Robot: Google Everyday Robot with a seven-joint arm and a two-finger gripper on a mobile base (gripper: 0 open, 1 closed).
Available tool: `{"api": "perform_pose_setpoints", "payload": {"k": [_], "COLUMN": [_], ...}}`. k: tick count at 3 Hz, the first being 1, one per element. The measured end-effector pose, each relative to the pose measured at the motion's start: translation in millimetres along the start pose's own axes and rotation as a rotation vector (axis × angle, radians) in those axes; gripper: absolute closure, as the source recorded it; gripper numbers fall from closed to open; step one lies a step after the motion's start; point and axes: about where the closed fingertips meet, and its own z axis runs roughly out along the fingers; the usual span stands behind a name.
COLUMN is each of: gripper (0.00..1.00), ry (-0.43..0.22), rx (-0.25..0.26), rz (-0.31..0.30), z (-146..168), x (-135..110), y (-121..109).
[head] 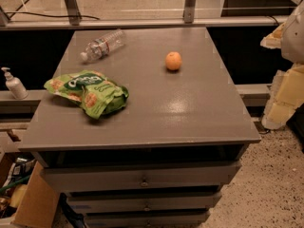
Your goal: Pick orange
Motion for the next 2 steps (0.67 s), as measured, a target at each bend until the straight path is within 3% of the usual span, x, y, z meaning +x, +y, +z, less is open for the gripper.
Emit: {"api": "perform_pose_setpoints", "payload": {"k": [2], "gripper": [0.00], "ry": [-0.020], "rx": [0.006], "rz": [-0.013], "z": [-0.7], "x": [-2.3], "y": [-1.9]}}
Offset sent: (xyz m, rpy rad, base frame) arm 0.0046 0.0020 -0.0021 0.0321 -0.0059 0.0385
